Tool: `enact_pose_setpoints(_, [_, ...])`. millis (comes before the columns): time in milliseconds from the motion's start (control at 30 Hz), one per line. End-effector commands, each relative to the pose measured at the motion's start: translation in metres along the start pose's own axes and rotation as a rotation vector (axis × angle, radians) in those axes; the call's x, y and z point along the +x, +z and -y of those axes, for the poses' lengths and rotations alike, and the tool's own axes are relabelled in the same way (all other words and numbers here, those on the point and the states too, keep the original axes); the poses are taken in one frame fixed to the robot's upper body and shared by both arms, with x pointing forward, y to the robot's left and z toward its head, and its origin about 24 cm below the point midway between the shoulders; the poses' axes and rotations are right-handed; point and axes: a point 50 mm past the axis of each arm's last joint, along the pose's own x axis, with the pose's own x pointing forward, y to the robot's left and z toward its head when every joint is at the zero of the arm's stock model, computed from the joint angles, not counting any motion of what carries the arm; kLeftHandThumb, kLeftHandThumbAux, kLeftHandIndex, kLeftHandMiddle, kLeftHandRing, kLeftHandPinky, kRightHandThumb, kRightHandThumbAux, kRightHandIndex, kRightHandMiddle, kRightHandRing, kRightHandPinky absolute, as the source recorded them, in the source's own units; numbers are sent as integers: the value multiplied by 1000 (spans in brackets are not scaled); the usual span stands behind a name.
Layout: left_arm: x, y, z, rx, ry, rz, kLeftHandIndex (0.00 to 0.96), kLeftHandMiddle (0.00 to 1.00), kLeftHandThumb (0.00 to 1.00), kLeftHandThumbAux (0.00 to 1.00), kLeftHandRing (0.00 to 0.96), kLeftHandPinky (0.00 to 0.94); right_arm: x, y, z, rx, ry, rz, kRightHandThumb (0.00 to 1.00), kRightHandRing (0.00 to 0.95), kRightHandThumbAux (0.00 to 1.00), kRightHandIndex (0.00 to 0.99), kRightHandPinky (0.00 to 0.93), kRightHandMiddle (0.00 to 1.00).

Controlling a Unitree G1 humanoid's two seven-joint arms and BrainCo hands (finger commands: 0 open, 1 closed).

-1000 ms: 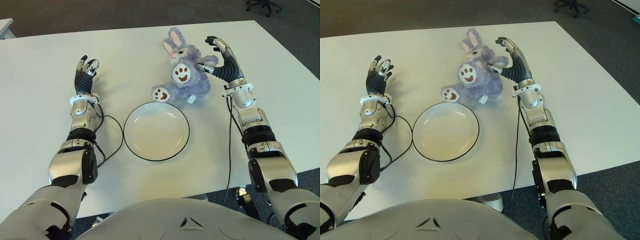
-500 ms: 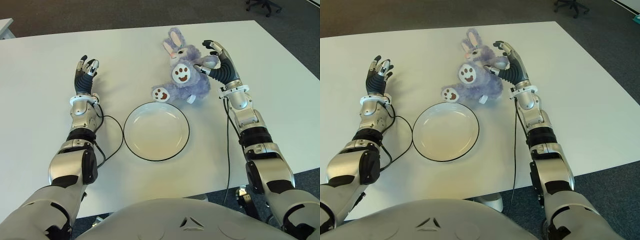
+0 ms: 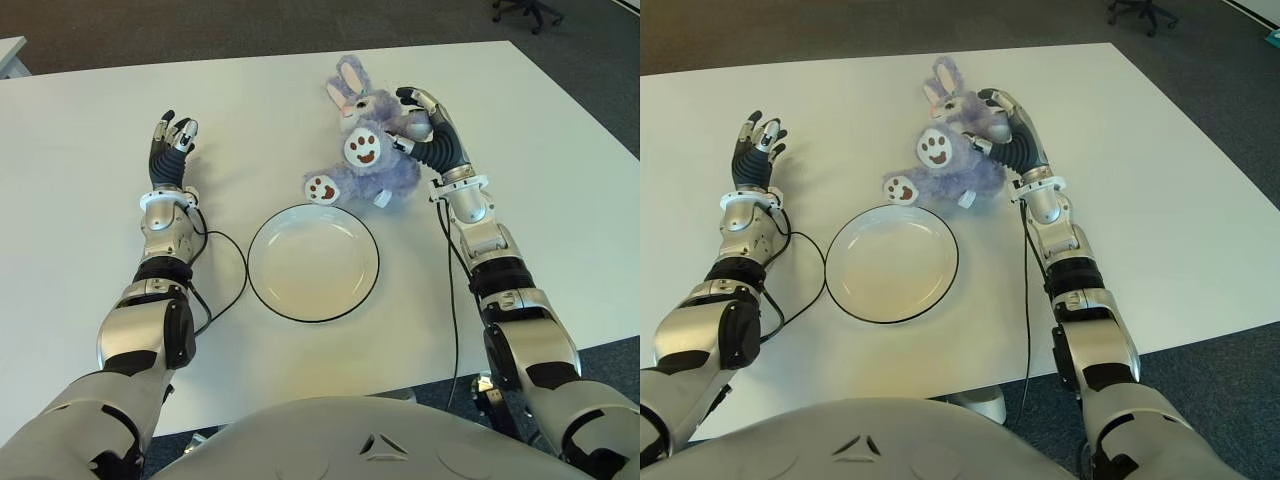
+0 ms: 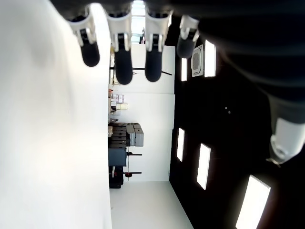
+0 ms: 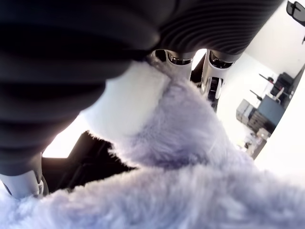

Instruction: Put the doll into the plate.

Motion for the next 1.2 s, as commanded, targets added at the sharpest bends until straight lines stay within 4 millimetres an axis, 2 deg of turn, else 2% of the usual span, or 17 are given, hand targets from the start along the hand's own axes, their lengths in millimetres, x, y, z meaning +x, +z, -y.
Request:
enact_pose_setpoints(33, [-25, -41, -6, 0, 14, -171, 62, 178, 0, 480, 174, 93, -4, -4, -11, 23, 16, -13, 261, 169, 541, 163, 203, 160])
enact_pose_setpoints(533, [-25, -41, -6, 6, 13, -171, 59, 178, 0, 480, 173, 97, -4, -8, -19, 21, 20, -33, 272, 184, 523, 189, 218, 180])
enact_pose_setpoints(667, [-25, -41, -6, 7, 15, -171, 58, 180, 0, 482, 174, 97, -5, -9, -20, 32, 16, -41, 281, 204, 532, 198, 265, 196])
enact_pose_setpoints(733, [-25, -41, -7, 7, 17, -172, 63, 183, 0, 485, 174, 85, -5, -10, -21, 43, 7, -48, 347, 289, 584, 232, 384, 257])
enact_pose_setpoints(900, [-26, -41, -7, 7, 20, -170, 59, 184, 0, 485, 174, 81, -4, -10, -23, 46, -10, -51, 415, 431, 643, 312, 497, 377])
enact_pose_setpoints(967, [-26, -41, -7, 6, 20, -169, 61, 186, 0, 484, 175, 82, -4, -9, -23, 42, -12, -50, 651, 485, 710, 399, 560, 427])
enact_pose_setpoints(1033, [-26, -42, -7, 5, 20, -170, 62, 186, 0, 484, 176, 81, -4, -9, -24, 41, -11, -47, 681, 504, 719, 411, 582, 445])
enact_pose_setpoints(1067, [-26, -42, -7, 5, 19, -170, 63, 186, 0, 482, 174, 75, -4, -9, -24, 41, -10, -45, 686, 548, 719, 414, 619, 491])
enact_pose_setpoints(1200, [-26, -42, -7, 6, 19, -171, 62, 185, 0, 481, 174, 76, -4, -9, -25, 56, -6, -42, 691, 585, 719, 418, 630, 534])
